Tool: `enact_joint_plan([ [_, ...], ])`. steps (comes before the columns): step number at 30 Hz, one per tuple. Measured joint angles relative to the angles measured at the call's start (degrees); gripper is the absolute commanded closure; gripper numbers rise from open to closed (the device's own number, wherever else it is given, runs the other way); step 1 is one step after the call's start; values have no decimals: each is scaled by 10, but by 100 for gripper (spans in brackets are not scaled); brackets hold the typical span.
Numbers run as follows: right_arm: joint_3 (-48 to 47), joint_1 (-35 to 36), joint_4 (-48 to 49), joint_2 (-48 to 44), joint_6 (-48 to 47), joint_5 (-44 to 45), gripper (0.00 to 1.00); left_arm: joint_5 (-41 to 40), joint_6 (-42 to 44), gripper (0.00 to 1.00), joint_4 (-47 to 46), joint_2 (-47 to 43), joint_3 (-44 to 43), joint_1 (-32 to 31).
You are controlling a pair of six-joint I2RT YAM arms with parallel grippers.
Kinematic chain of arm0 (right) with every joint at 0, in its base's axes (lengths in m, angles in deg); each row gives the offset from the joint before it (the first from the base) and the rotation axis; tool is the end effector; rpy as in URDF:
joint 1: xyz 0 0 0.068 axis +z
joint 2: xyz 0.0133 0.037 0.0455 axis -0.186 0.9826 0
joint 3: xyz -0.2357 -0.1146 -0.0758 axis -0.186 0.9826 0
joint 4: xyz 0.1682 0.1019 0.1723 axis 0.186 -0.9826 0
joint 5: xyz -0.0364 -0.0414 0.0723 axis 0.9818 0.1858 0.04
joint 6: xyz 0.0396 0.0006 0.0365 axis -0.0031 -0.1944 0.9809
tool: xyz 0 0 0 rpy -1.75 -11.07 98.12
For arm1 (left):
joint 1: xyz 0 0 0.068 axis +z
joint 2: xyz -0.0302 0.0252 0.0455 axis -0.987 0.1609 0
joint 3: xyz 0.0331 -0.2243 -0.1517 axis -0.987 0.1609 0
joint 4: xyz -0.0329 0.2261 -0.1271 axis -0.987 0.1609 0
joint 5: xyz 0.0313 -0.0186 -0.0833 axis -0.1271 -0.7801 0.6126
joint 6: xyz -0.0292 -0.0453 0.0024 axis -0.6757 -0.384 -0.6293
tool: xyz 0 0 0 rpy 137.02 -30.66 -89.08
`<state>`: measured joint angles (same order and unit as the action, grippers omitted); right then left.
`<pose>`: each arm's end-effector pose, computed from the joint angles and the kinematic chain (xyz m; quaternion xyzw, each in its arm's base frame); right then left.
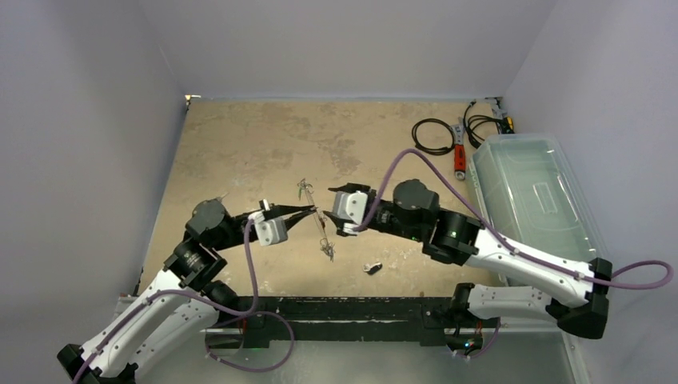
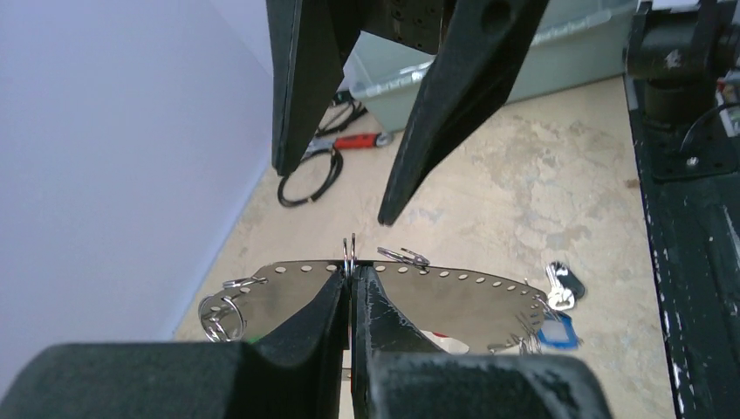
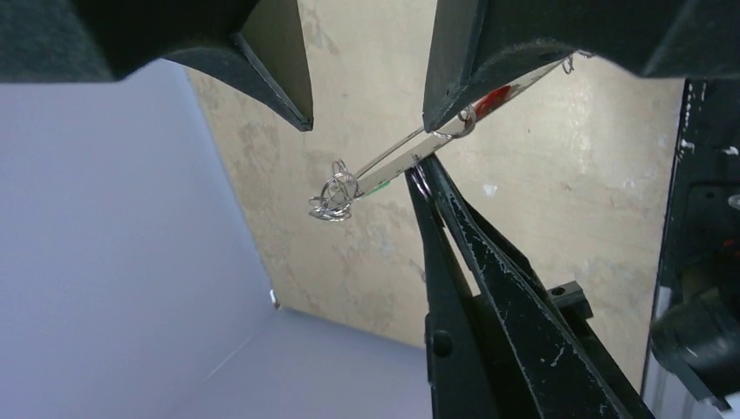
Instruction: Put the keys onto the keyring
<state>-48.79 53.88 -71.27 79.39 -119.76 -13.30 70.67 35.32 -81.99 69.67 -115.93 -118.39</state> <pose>0.1072 0.2293 0.3845 -0.5820 0.4944 0.1919 0.6164 0.1059 -0.1064 0.3338 0.5222 0.4731 -0.2802 0.6519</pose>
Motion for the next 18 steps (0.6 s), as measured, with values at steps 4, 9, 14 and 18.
enact_joint_plan([
  [4,27,0,36,-56,12,-33,57,27,-24,100,-67,-31,36,0],
  [9,32,0,65,-100,28,-99,61,59,-69,100,-151,-58,71,0],
  [14,31,0,71,-108,40,-169,63,86,-120,100,-238,-66,93,0],
  [18,29,0,58,-92,43,-200,67,102,-148,100,-283,-70,101,0],
])
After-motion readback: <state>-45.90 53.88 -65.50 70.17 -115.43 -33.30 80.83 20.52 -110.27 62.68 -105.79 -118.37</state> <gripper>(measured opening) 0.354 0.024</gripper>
